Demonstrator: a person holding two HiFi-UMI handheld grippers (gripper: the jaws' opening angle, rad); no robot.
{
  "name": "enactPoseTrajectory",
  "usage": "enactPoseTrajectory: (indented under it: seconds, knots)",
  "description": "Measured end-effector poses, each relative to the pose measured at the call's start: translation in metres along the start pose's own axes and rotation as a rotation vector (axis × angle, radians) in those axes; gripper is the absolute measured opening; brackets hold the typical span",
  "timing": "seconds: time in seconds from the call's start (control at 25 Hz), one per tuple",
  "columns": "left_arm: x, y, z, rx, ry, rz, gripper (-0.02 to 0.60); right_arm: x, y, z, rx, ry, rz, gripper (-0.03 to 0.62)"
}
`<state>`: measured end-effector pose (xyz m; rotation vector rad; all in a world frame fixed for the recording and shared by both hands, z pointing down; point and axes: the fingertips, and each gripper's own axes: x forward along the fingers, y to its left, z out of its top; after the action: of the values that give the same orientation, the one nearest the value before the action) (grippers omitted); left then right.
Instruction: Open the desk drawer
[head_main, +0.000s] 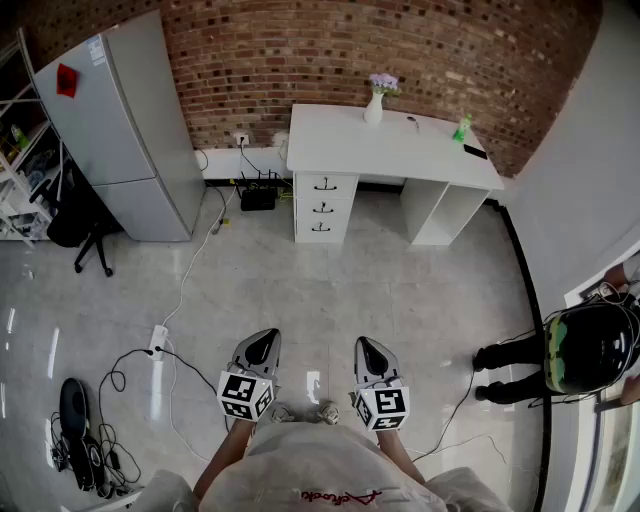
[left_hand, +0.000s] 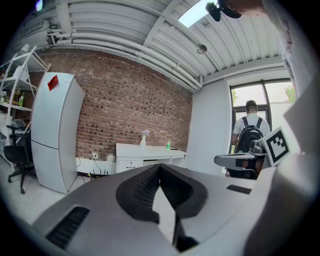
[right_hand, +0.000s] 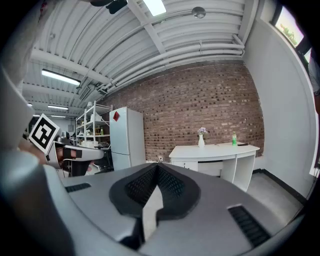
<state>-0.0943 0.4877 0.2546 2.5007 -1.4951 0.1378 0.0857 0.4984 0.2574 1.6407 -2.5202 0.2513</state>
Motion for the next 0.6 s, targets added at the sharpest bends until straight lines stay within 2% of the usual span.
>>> enactPoseTrajectory:
  seconds: [0.6]
  knots:
    - [0.016,-0.022,-0.004,0.004,0.013,0.003,0.012,-0.012,-0.022,-0.003,0.037,-0.016,0.029,0.017]
